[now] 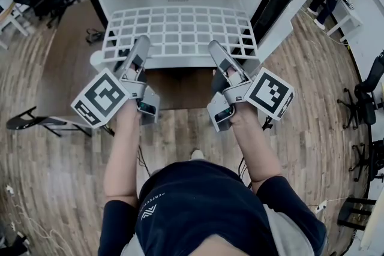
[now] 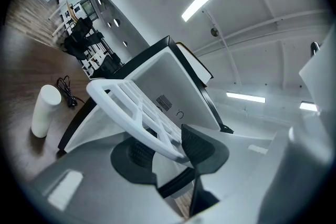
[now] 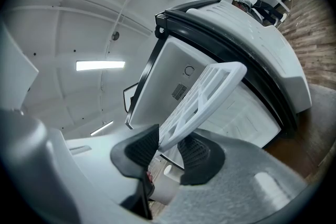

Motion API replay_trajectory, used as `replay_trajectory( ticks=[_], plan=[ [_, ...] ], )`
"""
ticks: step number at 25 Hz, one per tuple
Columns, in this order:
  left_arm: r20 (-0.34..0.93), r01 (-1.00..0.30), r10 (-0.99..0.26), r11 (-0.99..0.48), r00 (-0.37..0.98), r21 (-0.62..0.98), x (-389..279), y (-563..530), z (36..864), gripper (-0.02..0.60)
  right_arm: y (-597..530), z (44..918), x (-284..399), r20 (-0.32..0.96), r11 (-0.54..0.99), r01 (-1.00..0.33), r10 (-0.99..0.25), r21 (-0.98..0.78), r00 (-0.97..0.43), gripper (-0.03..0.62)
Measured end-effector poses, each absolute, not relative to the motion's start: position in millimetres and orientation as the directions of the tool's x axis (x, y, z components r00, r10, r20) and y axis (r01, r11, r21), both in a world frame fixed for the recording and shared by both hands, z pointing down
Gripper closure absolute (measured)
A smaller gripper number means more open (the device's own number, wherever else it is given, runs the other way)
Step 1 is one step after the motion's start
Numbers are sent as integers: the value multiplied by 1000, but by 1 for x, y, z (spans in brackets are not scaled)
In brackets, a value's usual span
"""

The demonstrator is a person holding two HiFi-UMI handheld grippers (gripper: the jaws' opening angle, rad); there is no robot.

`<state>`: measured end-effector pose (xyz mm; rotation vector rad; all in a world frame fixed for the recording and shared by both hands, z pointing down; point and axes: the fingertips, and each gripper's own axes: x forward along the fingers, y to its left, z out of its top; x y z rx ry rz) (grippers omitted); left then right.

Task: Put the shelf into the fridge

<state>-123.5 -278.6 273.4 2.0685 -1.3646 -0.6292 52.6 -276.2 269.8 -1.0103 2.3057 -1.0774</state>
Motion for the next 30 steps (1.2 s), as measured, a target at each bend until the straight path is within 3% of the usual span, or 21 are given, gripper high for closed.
replay_trajectory(
  ticks=[30],
  plan=[
    [-90, -643, -923, -328, 375, 691, -125, -309, 265, 419, -307, 262, 50, -38, 432, -471, -766, -769, -641, 474]
  ],
)
